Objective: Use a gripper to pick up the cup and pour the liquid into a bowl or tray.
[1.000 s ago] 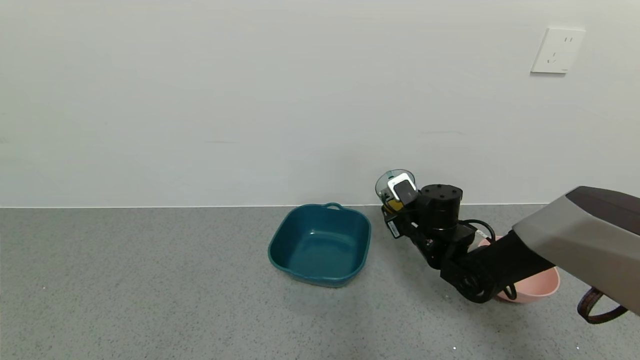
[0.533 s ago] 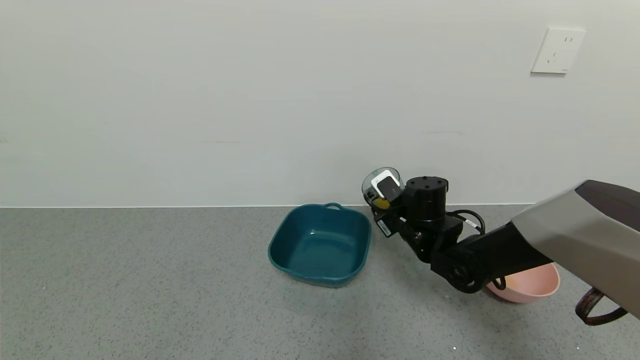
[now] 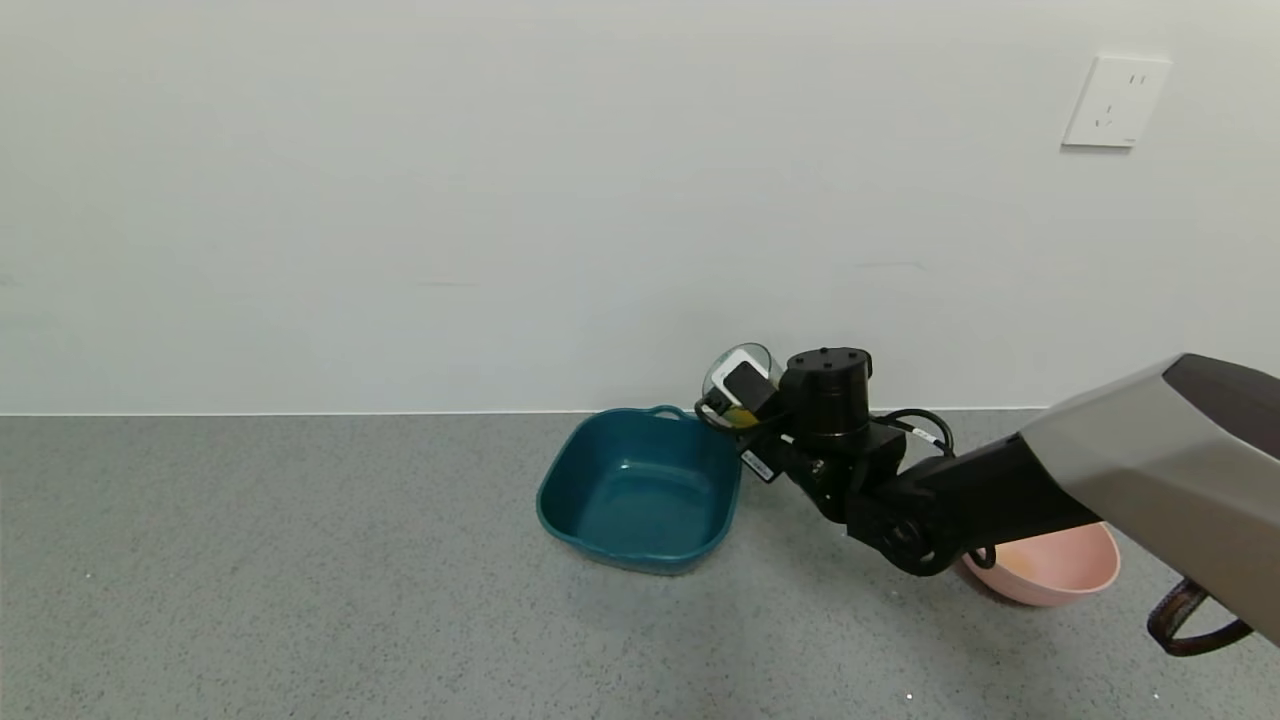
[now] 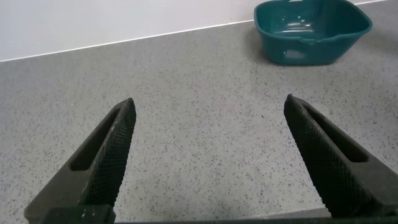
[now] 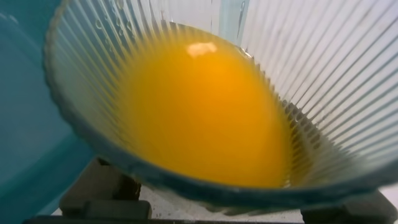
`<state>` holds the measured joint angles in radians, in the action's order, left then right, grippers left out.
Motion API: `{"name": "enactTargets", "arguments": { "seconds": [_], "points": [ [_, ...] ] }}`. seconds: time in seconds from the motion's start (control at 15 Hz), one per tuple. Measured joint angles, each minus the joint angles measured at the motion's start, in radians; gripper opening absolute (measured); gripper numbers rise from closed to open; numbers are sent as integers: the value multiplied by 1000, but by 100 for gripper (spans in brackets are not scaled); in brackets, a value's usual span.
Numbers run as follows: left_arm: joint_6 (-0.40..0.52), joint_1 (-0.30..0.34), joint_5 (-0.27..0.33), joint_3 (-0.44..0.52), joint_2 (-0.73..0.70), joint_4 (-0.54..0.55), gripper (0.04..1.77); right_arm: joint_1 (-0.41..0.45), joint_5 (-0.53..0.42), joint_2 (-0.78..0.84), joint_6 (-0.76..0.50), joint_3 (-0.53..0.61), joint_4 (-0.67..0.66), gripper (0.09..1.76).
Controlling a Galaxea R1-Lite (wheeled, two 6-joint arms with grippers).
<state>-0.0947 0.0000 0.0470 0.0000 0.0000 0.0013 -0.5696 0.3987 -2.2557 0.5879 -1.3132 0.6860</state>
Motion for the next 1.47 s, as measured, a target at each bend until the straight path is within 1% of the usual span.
{"name": "enactTargets", "arguments": {
  "seconds": [0.2,0.53,0.8,0.93,1.13,1.47],
  "points": [
    [0,0,0,0,0,0,172,-1,2,0,42,-8,-10,135],
    [0,0,0,0,0,0,172,0,1,0,153,-24,-16,135],
    [0,0,0,0,0,0,172,-7,5,0,224,-54,-80,135],
    [0,0,0,0,0,0,172,-16,4,0,258,-57,-89,135],
    [0,0,0,0,0,0,172,-20,32,0,312,-61,-89,135],
    [0,0,0,0,0,0,172,-23,49,0,409,-64,-88,135]
  ]
}}
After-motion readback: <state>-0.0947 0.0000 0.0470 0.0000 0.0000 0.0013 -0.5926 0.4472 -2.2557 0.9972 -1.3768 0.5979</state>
